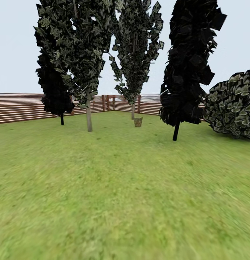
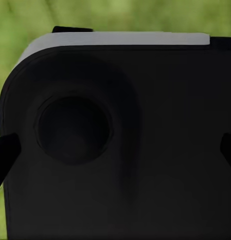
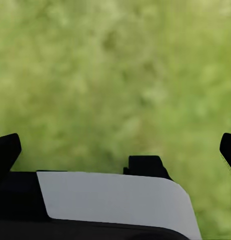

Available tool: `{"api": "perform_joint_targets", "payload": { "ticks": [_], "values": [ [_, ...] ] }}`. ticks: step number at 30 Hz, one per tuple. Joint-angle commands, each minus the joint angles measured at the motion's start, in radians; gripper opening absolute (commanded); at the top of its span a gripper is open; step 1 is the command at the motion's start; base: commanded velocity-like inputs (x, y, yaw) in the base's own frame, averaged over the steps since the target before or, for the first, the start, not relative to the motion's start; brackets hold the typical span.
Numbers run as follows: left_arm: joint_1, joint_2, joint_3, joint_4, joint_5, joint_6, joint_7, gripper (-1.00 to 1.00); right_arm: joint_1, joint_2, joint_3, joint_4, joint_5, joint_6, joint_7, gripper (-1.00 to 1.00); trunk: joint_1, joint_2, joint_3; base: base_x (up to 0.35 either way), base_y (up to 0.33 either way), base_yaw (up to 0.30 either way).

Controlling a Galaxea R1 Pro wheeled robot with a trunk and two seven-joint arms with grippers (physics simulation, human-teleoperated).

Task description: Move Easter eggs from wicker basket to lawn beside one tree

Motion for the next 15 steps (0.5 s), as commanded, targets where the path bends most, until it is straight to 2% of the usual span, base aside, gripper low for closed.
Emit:
{"api": "perform_joint_targets", "payload": {
  "ticks": [1,5,11,15],
  "values": [
    [0.000,0.000,0.000,-0.001,0.006,0.000,-0.004,1.00,-0.001,0.000,-0.002,0.001,0.000,-0.004,0.001,1.00,0.001,0.000,-0.001,0.332,0.066,0.074],
    [0.000,-0.001,0.000,-0.001,0.006,0.000,-0.003,1.00,-0.001,-0.001,-0.002,0.001,0.000,-0.004,0.001,1.00,0.001,0.000,-0.001,0.332,0.036,0.120],
    [0.000,-0.001,0.000,-0.001,0.006,0.000,-0.003,1.00,-0.001,-0.001,-0.002,0.001,0.000,-0.004,0.001,1.00,0.001,0.000,-0.001,0.332,0.008,0.212],
    [0.000,0.000,0.000,-0.001,0.007,0.000,-0.002,1.00,-0.001,-0.001,-0.001,0.001,0.000,-0.003,0.001,1.00,0.001,0.000,-0.001,0.332,0.002,0.098]
  ]
}}
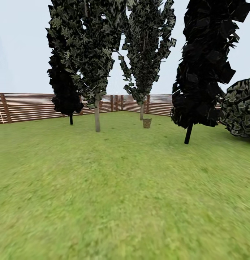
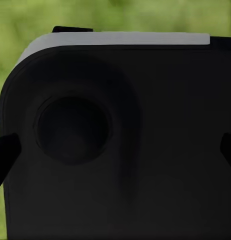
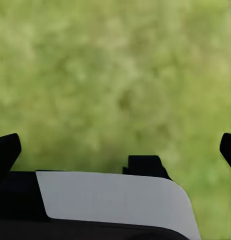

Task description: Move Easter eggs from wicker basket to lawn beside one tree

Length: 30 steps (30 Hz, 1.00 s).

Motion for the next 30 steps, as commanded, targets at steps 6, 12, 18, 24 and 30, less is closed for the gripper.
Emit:
{"api": "perform_joint_targets", "payload": {
  "ticks": [6,12,18,24,30],
  "values": [
    [0.000,0.001,0.001,-0.001,0.007,0.000,-0.003,1.00,-0.001,0.000,-0.001,0.001,0.000,-0.003,0.001,1.00,0.001,0.000,-0.001,0.332,0.000,0.021],
    [0.000,0.001,0.001,-0.001,0.007,0.000,-0.003,1.00,-0.001,0.000,0.000,0.001,0.000,-0.003,0.001,1.00,0.001,0.000,-0.001,0.332,0.000,0.003],
    [0.000,0.001,0.001,-0.001,0.007,0.000,-0.002,1.00,-0.001,0.000,0.000,0.001,0.000,-0.003,0.001,1.00,0.001,0.000,-0.001,0.332,0.000,0.000],
    [0.000,0.001,0.001,-0.001,0.007,0.000,-0.002,1.00,-0.001,0.000,0.000,0.001,0.000,-0.003,0.001,1.00,0.001,0.000,-0.001,0.332,0.000,0.000],
    [0.000,0.001,0.001,-0.001,0.007,0.000,-0.002,1.00,-0.001,0.000,0.000,0.001,0.000,-0.003,0.001,1.00,0.001,0.000,-0.001,0.332,0.000,0.000]
  ]
}}
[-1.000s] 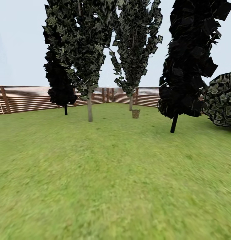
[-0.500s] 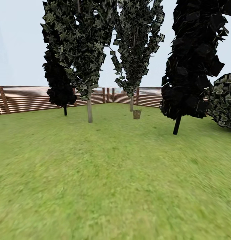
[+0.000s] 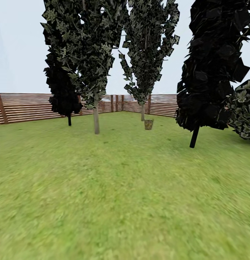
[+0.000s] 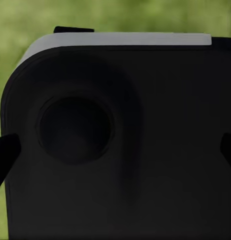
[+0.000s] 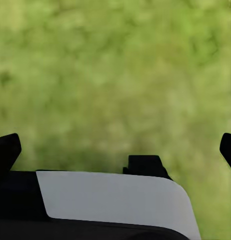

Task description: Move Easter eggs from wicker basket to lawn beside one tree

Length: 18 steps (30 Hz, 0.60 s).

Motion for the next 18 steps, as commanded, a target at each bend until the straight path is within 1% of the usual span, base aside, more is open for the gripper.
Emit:
{"api": "perform_joint_targets", "payload": {
  "ticks": [1,18],
  "values": [
    [0.001,0.000,0.000,-0.001,0.007,0.000,-0.004,1.00,-0.001,0.000,-0.001,0.001,0.000,-0.003,0.001,1.00,0.001,0.000,-0.001,0.332,0.000,0.000],
    [0.001,0.001,0.000,-0.001,0.006,0.000,-0.007,1.00,-0.001,0.000,-0.001,0.001,0.000,-0.003,0.001,1.00,0.001,0.000,-0.001,0.332,0.000,0.000]
  ]
}}
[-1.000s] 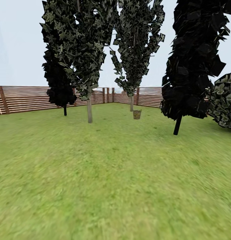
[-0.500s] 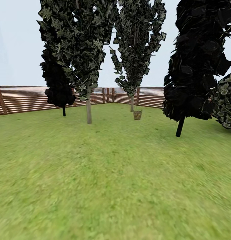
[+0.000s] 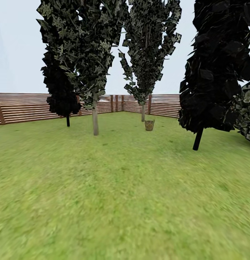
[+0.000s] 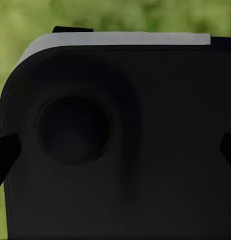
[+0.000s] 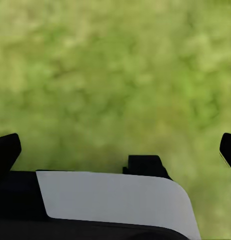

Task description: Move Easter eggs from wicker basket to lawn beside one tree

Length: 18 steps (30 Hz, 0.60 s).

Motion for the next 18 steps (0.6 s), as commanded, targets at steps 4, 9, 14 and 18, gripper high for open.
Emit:
{"api": "perform_joint_targets", "payload": {
  "ticks": [4,9,14,18],
  "values": [
    [0.001,0.001,0.000,-0.001,0.006,-0.001,-0.003,1.00,-0.001,0.000,-0.001,0.001,0.000,-0.003,0.001,1.00,0.001,0.000,-0.001,0.332,0.000,0.000],
    [0.001,0.000,0.000,-0.001,0.006,-0.001,-0.002,1.00,-0.001,0.000,-0.001,0.001,0.000,-0.003,0.001,1.00,0.001,0.000,-0.001,0.331,0.000,0.000],
    [0.001,0.001,0.000,-0.001,0.006,-0.001,-0.002,1.00,-0.001,0.000,-0.001,0.001,0.000,-0.003,0.001,1.00,0.001,0.000,-0.001,0.332,0.000,0.000],
    [0.001,0.000,0.000,-0.001,0.006,0.000,-0.002,1.00,-0.001,0.000,-0.001,0.001,0.000,-0.003,0.001,1.00,0.001,0.000,-0.001,0.332,0.000,0.000]
  ]
}}
